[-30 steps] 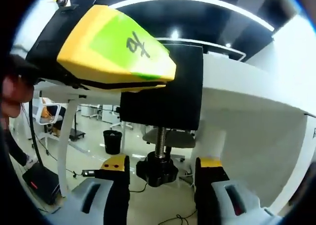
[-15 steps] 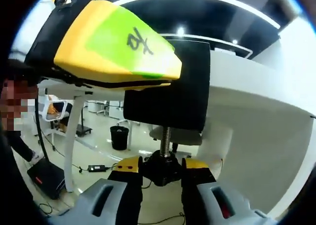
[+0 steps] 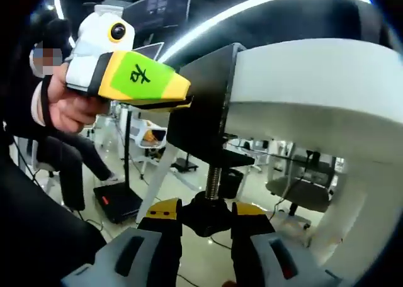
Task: Clamp the fixed fixture on the desktop, loosen the retaining clip, secure it to the edge of the desk, and tighten the retaining clip.
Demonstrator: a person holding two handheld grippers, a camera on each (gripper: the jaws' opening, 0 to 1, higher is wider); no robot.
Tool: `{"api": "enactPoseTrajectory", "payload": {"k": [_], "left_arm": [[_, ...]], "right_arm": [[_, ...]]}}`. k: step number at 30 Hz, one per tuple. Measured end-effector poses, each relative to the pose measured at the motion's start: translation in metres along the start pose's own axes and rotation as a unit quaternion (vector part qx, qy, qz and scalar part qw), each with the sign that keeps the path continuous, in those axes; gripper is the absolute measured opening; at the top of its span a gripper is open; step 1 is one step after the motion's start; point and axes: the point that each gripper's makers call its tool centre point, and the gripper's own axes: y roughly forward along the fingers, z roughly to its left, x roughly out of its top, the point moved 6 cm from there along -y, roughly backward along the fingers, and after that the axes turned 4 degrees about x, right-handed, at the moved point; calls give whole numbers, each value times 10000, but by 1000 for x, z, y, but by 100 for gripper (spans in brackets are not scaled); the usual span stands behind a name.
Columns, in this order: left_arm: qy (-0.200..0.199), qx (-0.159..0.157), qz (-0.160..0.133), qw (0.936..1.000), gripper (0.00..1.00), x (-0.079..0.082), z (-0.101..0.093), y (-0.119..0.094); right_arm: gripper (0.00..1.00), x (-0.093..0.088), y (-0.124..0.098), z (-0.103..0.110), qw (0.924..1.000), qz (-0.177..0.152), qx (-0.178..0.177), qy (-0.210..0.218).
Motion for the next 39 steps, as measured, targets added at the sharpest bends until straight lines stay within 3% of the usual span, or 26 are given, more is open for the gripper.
{"api": "enactPoseTrajectory", "payload": {"k": [7,8,13,16,19,22,26,29,31,35,39], "left_arm": [[-29,77,75,9999,1,0,5,0],[-47,80,78,9999,1,0,6,0],[-102,134,144,9998,1,0,6,2],[-172,168,134,9996,1,0,6,2],[-283,148,158,9994,1,-1,7,2],[-323,131,151,9993,1,-1,9,2],[-300,81,158,9994,1,0,8,3],[-313,-18,175,9994,1,0,9,3],[-284,-72,181,9994,1,0,9,3],[-316,-171,131,9993,1,-1,9,1],[-376,-256,104,9989,1,-1,9,1]], "right_arm": [[25,-2,0,-1,9975,-331,614,90],[25,-1,1,-4,9971,-390,641,-96],[26,-6,6,-8,9974,-418,578,-61],[27,-5,6,-7,9990,-258,146,-331],[28,-7,2,-4,9995,-2,-315,-41],[33,-2,-9,-1,9946,23,-998,278],[37,3,-11,9,9892,169,-1453,121],[53,7,-12,18,9809,202,-1923,203],[57,7,-14,25,9712,351,-2332,336],[61,9,-5,34,9518,451,-2982,560],[57,10,2,39,9431,536,-3205,708]]}}
